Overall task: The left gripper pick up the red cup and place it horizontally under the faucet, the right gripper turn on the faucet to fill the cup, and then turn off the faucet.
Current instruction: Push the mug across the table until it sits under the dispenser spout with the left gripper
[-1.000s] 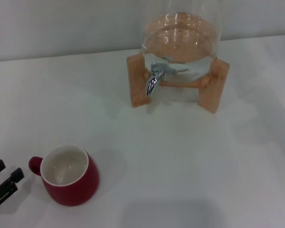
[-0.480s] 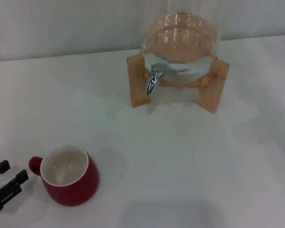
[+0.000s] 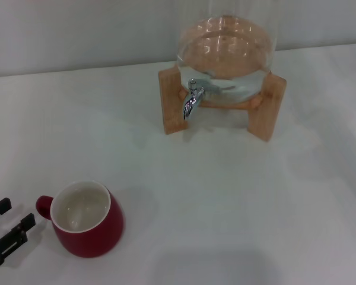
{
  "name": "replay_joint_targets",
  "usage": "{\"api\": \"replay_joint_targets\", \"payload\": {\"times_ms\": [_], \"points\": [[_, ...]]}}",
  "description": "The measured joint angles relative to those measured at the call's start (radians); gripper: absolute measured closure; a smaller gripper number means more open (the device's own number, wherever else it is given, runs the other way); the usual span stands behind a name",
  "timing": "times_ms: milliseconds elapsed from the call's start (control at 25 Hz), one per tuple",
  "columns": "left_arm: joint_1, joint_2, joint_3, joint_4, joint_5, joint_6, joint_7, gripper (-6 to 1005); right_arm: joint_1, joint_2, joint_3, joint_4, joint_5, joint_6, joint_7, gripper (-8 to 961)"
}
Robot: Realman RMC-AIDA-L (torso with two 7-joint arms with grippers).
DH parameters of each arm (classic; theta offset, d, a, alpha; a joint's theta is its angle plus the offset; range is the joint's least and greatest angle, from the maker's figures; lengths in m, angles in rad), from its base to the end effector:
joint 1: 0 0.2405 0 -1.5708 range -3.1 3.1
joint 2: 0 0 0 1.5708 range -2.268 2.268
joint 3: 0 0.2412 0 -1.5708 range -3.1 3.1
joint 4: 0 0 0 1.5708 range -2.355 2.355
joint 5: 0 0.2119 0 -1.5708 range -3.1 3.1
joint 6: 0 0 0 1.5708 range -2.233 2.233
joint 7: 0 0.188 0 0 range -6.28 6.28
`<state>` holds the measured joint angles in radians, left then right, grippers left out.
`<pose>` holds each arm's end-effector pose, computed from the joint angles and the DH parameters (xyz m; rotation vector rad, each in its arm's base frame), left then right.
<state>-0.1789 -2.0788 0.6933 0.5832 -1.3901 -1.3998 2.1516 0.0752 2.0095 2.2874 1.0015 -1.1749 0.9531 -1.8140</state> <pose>-0.3446 0.2739 -0.0150 -2.3300 -0.6428 -0.5838 0.3437 0.3474 0.1688 -1.6331 0.6738 0.7083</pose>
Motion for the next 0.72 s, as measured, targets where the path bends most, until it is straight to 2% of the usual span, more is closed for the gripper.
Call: {"api": "replay_joint_targets", "payload": {"times_ms": [720], "points": [[-0.063,-0.003,0.005,-0.051,0.010,0.059,0.030,381,0.003,0.000,0.002,0.000,0.001,0.001,-0.002,322]]}}
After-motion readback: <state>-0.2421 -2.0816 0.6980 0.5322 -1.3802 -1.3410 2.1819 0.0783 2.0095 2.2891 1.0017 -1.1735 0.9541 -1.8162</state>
